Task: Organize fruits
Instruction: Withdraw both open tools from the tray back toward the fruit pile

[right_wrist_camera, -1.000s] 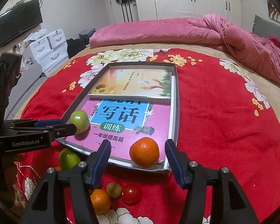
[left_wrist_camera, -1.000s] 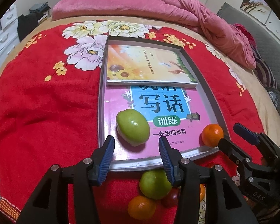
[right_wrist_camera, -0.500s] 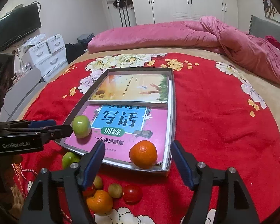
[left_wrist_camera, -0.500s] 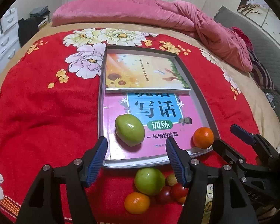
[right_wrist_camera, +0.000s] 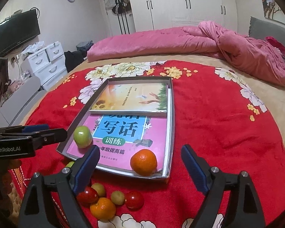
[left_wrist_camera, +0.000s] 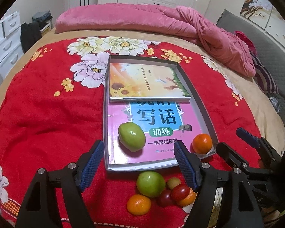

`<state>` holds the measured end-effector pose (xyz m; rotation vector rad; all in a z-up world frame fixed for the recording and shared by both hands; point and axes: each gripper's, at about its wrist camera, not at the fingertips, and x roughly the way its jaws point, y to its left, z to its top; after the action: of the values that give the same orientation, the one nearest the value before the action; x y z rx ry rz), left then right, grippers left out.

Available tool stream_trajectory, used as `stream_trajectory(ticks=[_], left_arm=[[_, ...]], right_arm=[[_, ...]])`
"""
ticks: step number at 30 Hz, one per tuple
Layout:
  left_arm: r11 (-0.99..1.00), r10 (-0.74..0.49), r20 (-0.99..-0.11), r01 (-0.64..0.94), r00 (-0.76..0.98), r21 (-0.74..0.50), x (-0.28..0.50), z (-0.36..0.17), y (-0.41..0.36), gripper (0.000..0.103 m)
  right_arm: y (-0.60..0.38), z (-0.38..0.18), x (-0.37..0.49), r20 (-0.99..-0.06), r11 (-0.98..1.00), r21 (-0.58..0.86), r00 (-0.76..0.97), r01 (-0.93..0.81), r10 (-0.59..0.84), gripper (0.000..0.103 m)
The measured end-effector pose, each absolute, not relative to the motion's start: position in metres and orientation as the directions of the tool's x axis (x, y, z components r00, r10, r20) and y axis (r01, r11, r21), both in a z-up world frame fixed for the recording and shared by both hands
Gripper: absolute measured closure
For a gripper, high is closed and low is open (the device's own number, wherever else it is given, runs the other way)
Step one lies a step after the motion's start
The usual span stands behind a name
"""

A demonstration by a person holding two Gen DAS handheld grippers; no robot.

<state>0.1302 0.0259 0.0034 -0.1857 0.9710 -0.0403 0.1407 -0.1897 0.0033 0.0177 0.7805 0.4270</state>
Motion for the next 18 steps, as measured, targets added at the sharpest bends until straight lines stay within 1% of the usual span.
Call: stream_trajectory(ticks=[18], left_arm=[[0.978,-0.132,-0.784,-0.048,0.606,-0.202,0.118,0.029,0.035,0.025]], right_arm=[[-0.195,0.029,0.128,-0.618,0.911,0.162,0.68,-0.38,0.394,0.005]])
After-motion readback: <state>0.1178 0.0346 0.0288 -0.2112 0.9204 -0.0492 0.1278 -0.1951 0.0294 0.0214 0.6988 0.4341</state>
